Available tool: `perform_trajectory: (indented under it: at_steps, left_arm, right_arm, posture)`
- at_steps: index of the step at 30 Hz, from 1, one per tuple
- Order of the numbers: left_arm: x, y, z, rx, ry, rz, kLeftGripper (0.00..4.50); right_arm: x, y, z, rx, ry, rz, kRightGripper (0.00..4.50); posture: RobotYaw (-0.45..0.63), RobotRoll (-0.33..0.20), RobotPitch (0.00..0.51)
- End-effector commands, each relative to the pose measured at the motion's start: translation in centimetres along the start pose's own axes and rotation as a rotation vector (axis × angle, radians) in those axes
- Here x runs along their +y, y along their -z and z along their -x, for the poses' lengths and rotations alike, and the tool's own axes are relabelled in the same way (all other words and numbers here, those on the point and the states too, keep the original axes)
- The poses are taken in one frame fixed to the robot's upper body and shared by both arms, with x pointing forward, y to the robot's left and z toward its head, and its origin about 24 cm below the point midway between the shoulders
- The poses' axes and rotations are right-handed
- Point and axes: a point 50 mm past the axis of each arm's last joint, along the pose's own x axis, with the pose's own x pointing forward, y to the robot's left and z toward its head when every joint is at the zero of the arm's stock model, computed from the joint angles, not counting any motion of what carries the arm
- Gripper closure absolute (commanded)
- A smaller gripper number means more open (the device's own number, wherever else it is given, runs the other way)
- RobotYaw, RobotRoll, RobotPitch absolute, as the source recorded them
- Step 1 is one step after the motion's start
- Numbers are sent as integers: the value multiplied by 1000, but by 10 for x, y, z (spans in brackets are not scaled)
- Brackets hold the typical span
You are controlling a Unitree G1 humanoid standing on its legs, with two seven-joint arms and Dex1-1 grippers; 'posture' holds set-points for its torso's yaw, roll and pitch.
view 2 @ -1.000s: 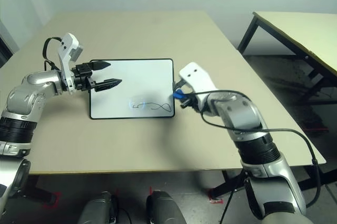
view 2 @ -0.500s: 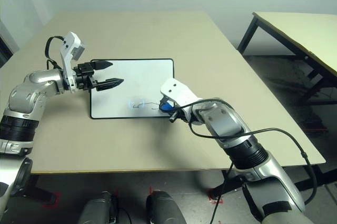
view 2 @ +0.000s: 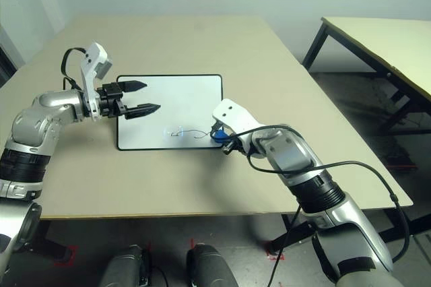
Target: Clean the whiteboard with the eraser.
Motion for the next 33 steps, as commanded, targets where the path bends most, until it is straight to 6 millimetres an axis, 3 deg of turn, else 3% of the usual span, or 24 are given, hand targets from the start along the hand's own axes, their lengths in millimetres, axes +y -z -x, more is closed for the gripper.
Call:
perform_trajectory:
  at_steps: [1, 9, 14, 17, 27, 33]
  left_arm:
    - [-4, 1, 0, 24, 19, -4, 0]
    - [-4, 1, 0, 20, 16, -2, 0]
    - [-4, 0, 0, 19, 15, -1, 0]
    - [-4, 1, 0, 19, 15, 0, 0]
    - [-4, 3, 1, 23, 13, 6, 0]
    - [-4, 2, 1, 20, 12, 6, 0]
  right_arm:
    - [10, 11, -2, 53, -22, -7, 3883]
    - [13, 9, -3, 41, -20, -2, 3883]
    - [-2, -11, -2, -44, 49, -19, 3883]
    - [0, -18, -3, -74, 43, -15, 3883]
    - [29, 4, -7, 11, -59, 11, 3883]
    - [12, -13, -8, -52, 16, 1, 3883]
  posture:
    - [-105, 0, 59]
    - [-103, 0, 59]
    - [-102, 0, 60]
    - [-100, 0, 60]
    - [-97, 0, 63]
    - [-96, 0, 62]
